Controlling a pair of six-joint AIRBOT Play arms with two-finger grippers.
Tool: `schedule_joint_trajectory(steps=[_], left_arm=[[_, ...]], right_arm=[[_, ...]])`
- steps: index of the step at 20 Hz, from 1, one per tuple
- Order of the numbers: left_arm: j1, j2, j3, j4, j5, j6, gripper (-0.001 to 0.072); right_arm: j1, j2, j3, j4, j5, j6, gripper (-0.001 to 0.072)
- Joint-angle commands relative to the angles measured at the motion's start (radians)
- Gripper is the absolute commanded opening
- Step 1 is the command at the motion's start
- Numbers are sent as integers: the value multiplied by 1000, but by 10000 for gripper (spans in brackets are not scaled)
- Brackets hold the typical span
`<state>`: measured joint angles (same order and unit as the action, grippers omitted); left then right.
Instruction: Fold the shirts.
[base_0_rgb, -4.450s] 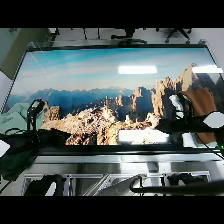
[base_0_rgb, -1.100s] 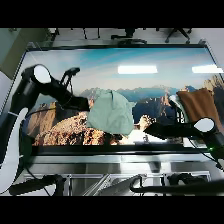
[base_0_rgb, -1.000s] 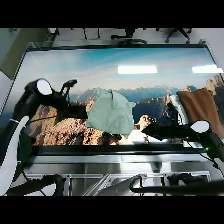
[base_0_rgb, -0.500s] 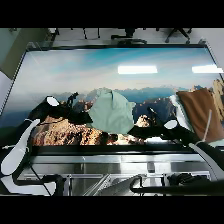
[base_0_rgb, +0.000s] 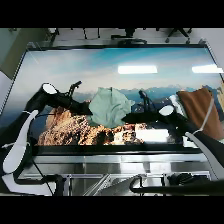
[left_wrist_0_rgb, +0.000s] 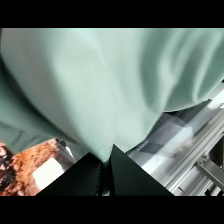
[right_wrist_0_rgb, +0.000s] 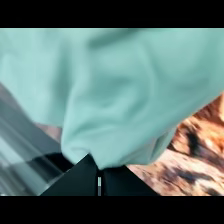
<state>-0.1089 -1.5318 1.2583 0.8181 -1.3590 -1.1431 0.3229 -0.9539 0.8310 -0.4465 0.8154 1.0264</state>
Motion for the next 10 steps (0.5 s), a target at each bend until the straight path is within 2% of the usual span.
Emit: schedule_joint_trajectory(steps=[1,4,7,10], left_arm=[[-13,167,122,-10,-86,-36,12],[-15,356,312,-28,-109,-102,12],[-15,526,528,-42,-98,-107,12],[-15,642,681,-18,-86,-108,12]], right_arm=[[-50,160,168,-4,132,-6,14],[-97,311,377,-6,180,-5,14],[-103,422,577,-47,182,-5,14],[-103,490,681,-85,198,-5,14]])
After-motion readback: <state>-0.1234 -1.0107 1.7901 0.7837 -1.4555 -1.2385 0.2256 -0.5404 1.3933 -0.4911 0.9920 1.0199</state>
